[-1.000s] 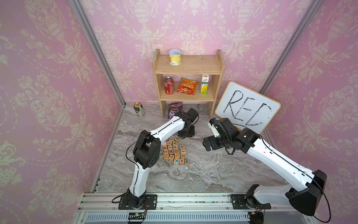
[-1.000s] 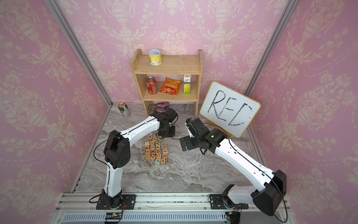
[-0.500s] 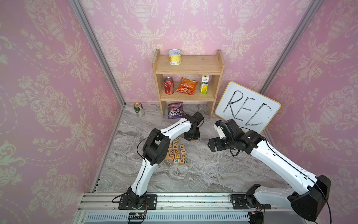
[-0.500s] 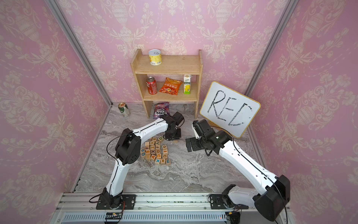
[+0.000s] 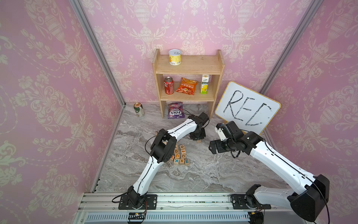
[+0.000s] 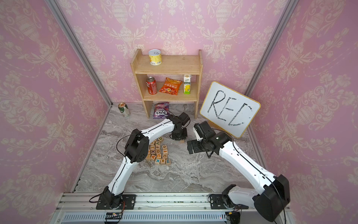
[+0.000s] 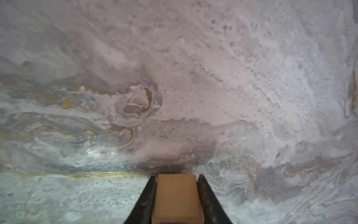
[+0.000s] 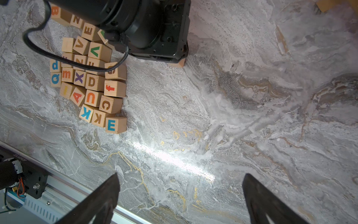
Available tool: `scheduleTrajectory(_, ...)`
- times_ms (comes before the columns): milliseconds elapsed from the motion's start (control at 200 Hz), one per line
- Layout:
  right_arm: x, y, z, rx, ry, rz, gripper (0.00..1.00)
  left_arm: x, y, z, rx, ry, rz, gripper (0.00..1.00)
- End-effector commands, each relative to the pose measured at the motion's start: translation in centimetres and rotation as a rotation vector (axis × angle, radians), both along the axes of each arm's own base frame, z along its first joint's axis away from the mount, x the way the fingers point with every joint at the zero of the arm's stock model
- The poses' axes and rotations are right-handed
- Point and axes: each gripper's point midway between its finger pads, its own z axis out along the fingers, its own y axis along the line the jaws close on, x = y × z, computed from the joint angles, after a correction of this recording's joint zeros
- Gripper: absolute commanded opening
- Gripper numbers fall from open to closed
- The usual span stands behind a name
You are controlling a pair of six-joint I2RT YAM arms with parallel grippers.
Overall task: Assemble the uppercase word "red" with letter blocks
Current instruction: Place the letter block at the center of the board.
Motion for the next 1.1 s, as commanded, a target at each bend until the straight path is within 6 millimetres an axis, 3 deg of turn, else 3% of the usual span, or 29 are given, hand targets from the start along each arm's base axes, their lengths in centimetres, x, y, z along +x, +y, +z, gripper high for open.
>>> scheduleTrajectory(0, -0.3, -0.2, 0.3, 0.021, -0.008, 0.0, 1.0, -0.7, -0.6, -0.4, 0.006, 0.041, -0.001, 0.0)
scheduleTrajectory(130, -0.4, -0.5, 0.3, 0.02, -0.014, -0.009, 1.0, -0.8, -0.9, -0.6, 0.0, 0.049, -0.008, 0.07)
scheduleTrajectory(535, -0.8, -1.4, 0.1, 0.034, -0.024, -0.059, 1.0, -1.0, -1.5, -0.7, -0.026, 0.057, -0.042, 0.43)
scheduleTrajectory(660, -0.8, -1.4, 0.0, 0.035, -0.022, -0.061, 1.0, -1.0, -1.7, -0.2, -0.038, 0.048, -0.058, 0.6)
scheduleTrajectory(816, -0.5, -1.1, 0.1, 0.039, -0.02, -0.062, 1.0, -1.0, -1.6, 0.4, -0.04, 0.039, -0.077, 0.99)
scheduleTrajectory(1096, -0.1, -0.5, 0.5, 0.062, -0.02, -0.059, 1.0, -1.6, -0.4, 2.1, -0.013, 0.005, -0.113, 0.99)
